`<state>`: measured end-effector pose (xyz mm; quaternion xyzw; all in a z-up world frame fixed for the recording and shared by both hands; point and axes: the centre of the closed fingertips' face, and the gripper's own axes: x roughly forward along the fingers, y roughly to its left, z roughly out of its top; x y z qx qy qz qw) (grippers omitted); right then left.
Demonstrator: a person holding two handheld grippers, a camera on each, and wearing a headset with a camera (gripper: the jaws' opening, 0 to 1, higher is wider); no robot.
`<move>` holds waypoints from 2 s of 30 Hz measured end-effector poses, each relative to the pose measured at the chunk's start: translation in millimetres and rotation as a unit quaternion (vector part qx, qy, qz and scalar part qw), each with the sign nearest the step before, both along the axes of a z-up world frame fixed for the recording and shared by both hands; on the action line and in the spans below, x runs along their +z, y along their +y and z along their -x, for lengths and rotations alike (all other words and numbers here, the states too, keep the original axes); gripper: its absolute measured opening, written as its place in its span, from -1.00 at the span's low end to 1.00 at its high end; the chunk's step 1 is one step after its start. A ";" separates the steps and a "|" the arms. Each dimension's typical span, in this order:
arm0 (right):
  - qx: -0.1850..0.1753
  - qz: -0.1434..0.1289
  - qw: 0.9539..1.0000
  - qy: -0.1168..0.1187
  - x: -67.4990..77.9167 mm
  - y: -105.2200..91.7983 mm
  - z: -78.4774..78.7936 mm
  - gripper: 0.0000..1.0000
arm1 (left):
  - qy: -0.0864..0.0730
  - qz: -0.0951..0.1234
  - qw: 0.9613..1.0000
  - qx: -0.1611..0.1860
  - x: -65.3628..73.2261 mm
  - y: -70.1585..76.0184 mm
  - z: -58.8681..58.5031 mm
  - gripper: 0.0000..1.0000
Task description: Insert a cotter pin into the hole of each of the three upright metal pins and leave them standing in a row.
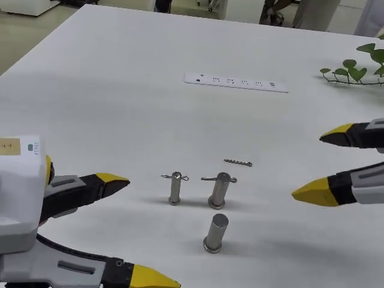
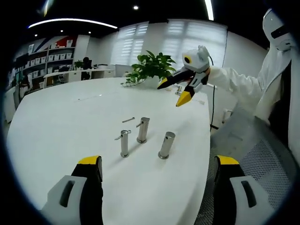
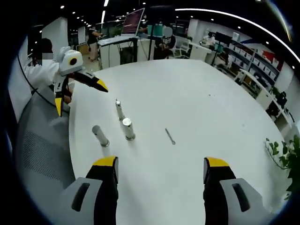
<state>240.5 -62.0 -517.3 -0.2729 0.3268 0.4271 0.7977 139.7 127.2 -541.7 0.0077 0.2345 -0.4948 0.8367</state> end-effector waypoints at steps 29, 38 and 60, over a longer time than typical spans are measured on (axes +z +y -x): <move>0.116 0.112 0.985 0.064 -65.6 24.7 -52.4 -0.26 | 0.015 -0.012 0.998 0.052 -4.4 20.0 -11.2 0.92; 0.132 0.138 0.978 0.079 -78.7 26.8 -57.7 -0.35 | 0.021 -0.013 0.998 0.058 -7.2 20.9 -9.4 0.90; 0.179 0.164 0.965 0.100 -93.8 45.9 -66.2 -0.77 | 0.022 -0.005 0.997 0.077 -5.9 22.8 -13.4 0.91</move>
